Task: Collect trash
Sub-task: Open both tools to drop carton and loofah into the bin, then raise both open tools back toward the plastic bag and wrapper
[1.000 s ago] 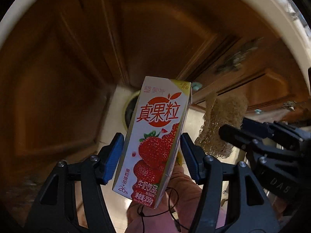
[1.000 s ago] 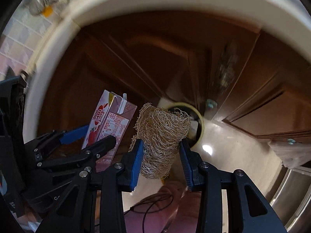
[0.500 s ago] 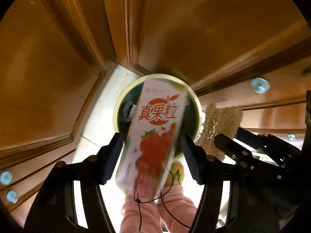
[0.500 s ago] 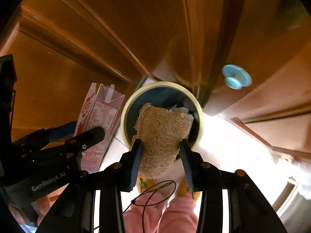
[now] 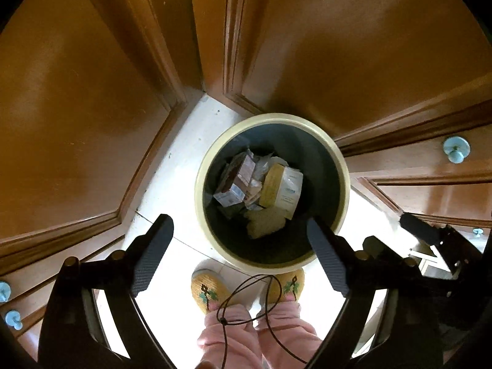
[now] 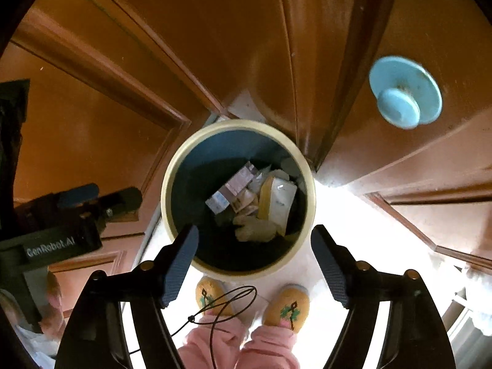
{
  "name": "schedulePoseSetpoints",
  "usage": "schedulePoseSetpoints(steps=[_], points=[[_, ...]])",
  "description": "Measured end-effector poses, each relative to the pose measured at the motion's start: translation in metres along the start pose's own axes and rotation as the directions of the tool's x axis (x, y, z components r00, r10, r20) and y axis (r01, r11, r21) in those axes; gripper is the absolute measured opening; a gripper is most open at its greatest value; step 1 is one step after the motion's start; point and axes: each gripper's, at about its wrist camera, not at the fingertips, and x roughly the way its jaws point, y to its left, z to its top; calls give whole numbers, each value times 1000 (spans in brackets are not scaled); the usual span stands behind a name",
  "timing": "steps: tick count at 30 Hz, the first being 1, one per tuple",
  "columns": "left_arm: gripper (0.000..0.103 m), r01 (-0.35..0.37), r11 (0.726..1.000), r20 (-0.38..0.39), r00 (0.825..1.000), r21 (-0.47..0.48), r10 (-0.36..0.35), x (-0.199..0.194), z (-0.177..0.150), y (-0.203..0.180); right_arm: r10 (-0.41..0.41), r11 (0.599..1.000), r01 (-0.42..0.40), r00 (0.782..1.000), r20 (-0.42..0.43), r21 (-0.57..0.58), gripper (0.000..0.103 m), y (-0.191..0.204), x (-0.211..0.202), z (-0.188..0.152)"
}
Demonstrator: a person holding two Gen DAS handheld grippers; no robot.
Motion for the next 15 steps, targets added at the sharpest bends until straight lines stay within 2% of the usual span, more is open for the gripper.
schedulePoseSetpoints(steps=[5,10,15], points=[[87,4,1000,12,1000,20,-5,-17,2,-4,5,1000,-5,1000,-13,-1,77,9,-13,-5],[87,8,1000,17,1000,27,-9,-55,-4,-8,13,1000,-13,1000,-15,3,77,23,-44,-15],[87,8,999,22,1000,50,-9,-105,-8,-16,-50,999,50,999,13,-20,77,42,-92,-22]])
